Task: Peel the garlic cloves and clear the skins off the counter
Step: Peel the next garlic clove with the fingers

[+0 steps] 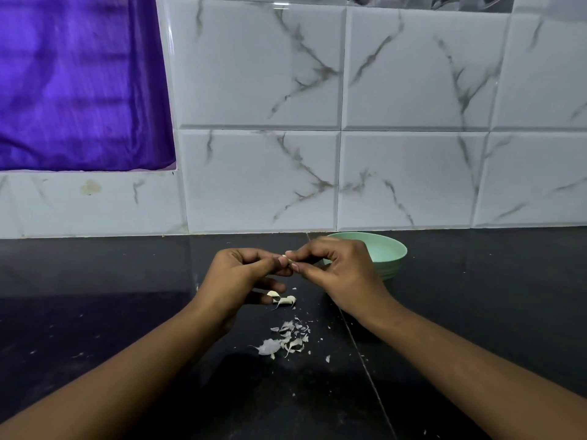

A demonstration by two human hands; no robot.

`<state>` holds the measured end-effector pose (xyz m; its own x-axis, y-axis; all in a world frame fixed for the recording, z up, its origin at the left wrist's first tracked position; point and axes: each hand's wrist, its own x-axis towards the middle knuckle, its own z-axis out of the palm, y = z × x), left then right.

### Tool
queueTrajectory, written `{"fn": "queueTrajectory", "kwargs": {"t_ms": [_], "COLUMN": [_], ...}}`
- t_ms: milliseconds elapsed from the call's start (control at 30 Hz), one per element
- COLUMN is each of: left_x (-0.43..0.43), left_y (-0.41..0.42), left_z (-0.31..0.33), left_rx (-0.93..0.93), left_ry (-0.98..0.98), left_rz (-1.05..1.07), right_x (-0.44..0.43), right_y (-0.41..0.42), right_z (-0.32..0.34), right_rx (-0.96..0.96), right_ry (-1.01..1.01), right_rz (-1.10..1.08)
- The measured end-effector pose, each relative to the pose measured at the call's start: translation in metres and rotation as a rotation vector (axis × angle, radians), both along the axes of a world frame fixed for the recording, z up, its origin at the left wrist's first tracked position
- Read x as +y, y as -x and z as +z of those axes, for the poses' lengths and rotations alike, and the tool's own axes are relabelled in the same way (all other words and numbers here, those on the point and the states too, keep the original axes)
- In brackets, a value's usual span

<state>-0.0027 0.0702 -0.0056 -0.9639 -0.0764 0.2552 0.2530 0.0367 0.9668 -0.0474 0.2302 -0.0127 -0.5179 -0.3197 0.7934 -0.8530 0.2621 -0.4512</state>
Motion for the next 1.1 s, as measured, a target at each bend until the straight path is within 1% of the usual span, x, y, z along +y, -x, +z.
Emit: {"fn": "queueTrajectory", "kwargs": {"t_ms": [100, 267, 467, 533, 667, 700, 767, 867, 1033, 1100], "left_x": [0.0005, 0.0005, 0.0029, 0.0032, 0.0039, 0.0039, 0.0027, 0.0003, -0.001, -0.001], "left_y": [-0.001, -0.0015, -0.0017, -0.0013, -0.0009, -0.0009, -0.0006, 0.0002, 0.0012, 0.0003], "left_z": [0.0003, -0.0008, -0.003, -0.0034, -0.0026, -0.0021, -0.0008, 0.0008, 0.0, 0.0001], "left_rx": [0.013, 0.024, 0.045, 0.045, 0.016, 0.006, -0.02, -0.065, -0.055, -0.046], "left_ry": [-0.009, 0.001, 0.017, 0.019, 0.009, 0.003, -0.014, -0.029, -0.008, 0.002], "left_rz": [0.0, 0.011, 0.054, 0.064, 0.045, 0.032, 0.006, -0.025, -0.016, -0.018], "right_x": [-0.0002, -0.0022, -0.0041, -0.0048, -0.0042, -0.0034, -0.0019, -0.0017, -0.0059, -0.0062], "right_y": [-0.0004, -0.0009, -0.0043, -0.0048, -0.0056, -0.0051, -0.004, -0.0037, -0.0045, -0.005], "right_z": [0.0006, 0.0009, -0.0012, -0.0011, 0.0016, 0.0026, 0.0035, 0.0022, -0.0003, -0.0012], "right_rx": [0.019, -0.14, -0.281, -0.386, -0.731, -0.79, -0.843, -0.777, -0.483, -0.42], "right_ry": [0.002, 0.054, 0.101, 0.148, 0.297, 0.326, 0.343, 0.298, 0.167, 0.158], "right_rz": [-0.005, 0.034, 0.065, 0.107, 0.295, 0.326, 0.351, 0.323, 0.129, 0.085]}}
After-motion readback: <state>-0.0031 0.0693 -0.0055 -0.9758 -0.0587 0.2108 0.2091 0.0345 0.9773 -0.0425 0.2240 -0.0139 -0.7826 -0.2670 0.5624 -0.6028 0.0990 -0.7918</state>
